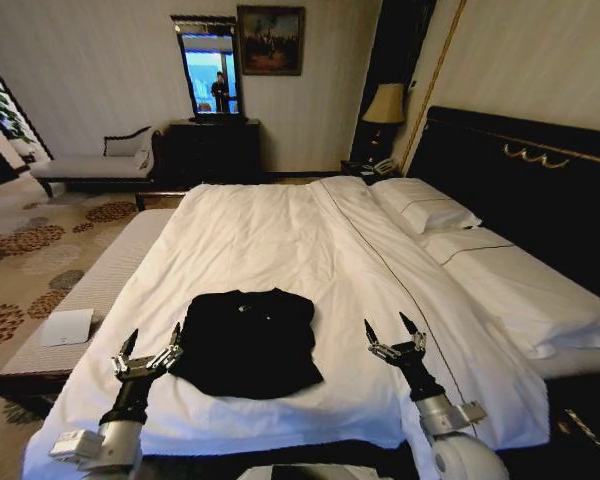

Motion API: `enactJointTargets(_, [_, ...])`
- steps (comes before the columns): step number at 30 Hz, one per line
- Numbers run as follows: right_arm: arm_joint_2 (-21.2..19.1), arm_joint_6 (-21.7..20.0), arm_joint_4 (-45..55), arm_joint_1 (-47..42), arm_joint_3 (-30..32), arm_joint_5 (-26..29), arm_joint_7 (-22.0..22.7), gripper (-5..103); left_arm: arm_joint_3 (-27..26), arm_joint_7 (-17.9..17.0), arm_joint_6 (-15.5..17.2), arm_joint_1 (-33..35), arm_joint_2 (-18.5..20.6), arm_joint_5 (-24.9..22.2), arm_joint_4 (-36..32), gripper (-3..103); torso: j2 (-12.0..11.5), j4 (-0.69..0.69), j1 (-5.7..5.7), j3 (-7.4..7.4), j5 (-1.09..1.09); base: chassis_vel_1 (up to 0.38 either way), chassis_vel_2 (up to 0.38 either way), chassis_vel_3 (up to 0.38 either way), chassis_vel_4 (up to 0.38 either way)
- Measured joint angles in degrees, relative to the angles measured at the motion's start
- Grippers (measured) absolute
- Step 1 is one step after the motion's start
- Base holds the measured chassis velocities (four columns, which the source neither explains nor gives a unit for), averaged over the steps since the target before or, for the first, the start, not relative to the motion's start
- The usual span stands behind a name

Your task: Fold the clothes on the bed.

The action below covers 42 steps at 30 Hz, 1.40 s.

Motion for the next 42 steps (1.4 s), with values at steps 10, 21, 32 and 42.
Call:
enactJointTargets(10, [0.1,0.4,-0.4,0.0,-0.1,-0.2,-0.6,100,0.1,0.0,0.0,-0.3,-0.1,0.0,0.6,100,0.0,0.00,0.00,0.00,0.00,0.035,0.077,-0.038,-0.081])
enactJointTargets(21, [0.1,2.2,-1.4,0.6,-1.3,0.9,-0.2,100,-0.1,-1.0,0.3,-1.0,-0.3,-0.2,1.6,100,0.0,0.00,0.00,0.00,-0.01,0.046,0.047,-0.039,-0.046])
enactJointTargets(32, [0.0,5.3,-4.8,3.1,-3.1,-0.4,5.2,100,-4.4,-7.1,8.3,-6.4,1.6,0.7,12.2,100,0.0,0.00,0.00,0.00,-0.02,0.000,0.000,0.000,0.000])
enactJointTargets(42, [0.3,11.3,-11.8,8.7,-6.1,-4.4,12.2,100,-0.9,-9.0,16.8,-16.5,5.3,-10.5,17.4,100,0.0,0.01,0.00,0.00,-0.01,0.000,0.000,0.000,0.000])
